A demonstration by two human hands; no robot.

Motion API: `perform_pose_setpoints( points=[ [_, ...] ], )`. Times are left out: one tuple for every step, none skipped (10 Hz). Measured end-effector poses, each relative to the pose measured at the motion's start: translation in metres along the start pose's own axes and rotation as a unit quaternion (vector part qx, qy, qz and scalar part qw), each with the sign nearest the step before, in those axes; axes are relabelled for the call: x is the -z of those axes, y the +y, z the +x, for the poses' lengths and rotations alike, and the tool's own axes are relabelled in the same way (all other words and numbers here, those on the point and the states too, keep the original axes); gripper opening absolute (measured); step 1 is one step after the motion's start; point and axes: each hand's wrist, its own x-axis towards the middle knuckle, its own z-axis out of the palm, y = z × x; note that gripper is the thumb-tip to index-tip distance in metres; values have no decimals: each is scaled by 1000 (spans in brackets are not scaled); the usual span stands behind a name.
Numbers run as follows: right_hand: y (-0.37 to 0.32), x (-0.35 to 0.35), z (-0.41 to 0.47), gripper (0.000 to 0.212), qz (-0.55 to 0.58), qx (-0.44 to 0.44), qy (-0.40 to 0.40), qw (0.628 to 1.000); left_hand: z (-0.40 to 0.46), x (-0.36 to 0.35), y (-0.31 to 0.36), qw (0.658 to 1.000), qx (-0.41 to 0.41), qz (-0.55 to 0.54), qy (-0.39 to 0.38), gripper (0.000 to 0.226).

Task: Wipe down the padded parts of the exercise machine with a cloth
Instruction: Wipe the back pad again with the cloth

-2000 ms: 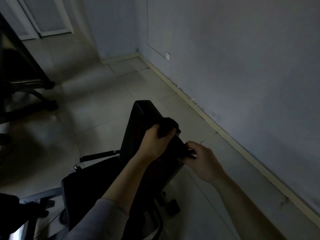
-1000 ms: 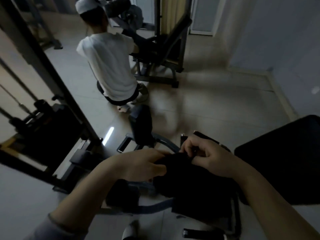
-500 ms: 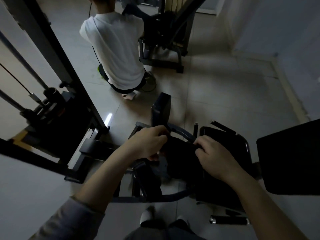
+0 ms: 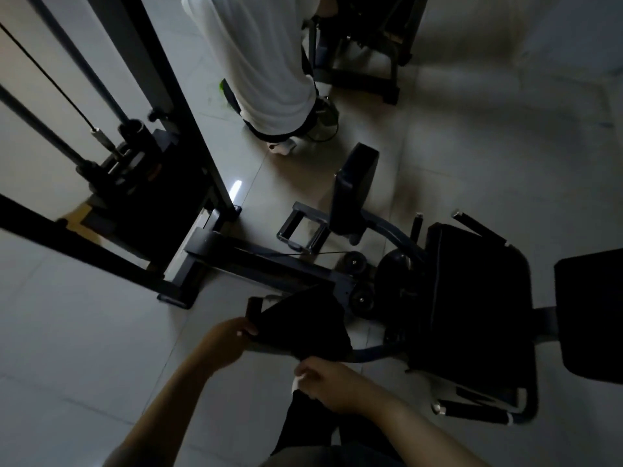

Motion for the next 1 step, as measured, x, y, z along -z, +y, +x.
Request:
perform_pose_setpoints(
  points=[
    [20,12,2,10,49,-21,56,997,9,-20,-3,998,3,65,-4,32]
  ],
)
